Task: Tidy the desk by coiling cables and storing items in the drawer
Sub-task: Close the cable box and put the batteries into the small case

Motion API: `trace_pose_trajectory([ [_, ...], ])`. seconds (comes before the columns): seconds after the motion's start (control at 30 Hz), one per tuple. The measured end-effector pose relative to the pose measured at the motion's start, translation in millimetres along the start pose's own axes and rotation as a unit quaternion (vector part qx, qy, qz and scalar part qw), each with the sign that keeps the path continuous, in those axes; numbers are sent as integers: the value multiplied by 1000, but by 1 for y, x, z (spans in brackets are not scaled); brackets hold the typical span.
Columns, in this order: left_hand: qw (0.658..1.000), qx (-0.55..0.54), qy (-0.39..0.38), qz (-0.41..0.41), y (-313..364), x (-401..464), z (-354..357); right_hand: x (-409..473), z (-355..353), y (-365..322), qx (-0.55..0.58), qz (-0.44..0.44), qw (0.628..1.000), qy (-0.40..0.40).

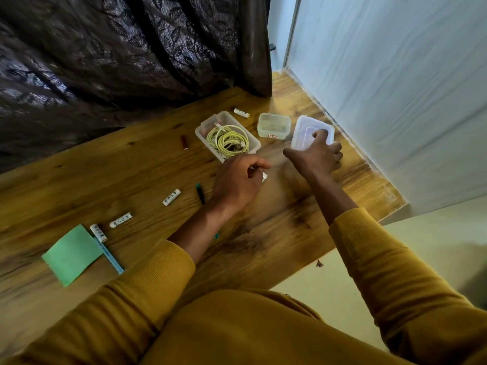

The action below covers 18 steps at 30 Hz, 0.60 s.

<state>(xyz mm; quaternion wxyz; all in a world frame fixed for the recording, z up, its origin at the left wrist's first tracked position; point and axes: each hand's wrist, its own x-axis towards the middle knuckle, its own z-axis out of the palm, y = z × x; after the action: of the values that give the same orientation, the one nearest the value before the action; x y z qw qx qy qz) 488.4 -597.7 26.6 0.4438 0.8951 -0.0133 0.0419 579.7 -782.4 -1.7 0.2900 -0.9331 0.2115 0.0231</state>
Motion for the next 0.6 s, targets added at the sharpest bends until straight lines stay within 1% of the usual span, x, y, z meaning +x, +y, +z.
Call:
trace_pose_trajectory([
  [0.07, 1000, -16, 1, -4, 0, -1, 0, -9, -6, -2, 20, -10, 1000, 13],
  [0.23, 998, -54, -10, -20, 4, -1, -1, -46, -18, -8, 52, -101, 991, 73],
  [0.33, 995, -83, -11, -58, 7, 2, -3, -66, -21, -16, 72, -156, 980, 100],
  [0.37, 991, -110, -10, -78, 10, 2, -4, -72, -23, -19, 79, -173, 976, 104],
  [0.43, 968, -209, -2, -137, 18, 5, -9, -81, -24, -25, 89, -207, 969, 101],
  [0.5, 925, -318, 8, -208, 27, 8, -19, -89, -26, -30, 83, -248, 961, 85],
  [0.53, 906, -357, 10, -226, 29, 9, -25, -92, -27, -31, 77, -271, 957, 71],
  [0.6, 881, -414, 5, -228, 27, 13, -37, -98, -30, -35, 68, -316, 945, 35],
])
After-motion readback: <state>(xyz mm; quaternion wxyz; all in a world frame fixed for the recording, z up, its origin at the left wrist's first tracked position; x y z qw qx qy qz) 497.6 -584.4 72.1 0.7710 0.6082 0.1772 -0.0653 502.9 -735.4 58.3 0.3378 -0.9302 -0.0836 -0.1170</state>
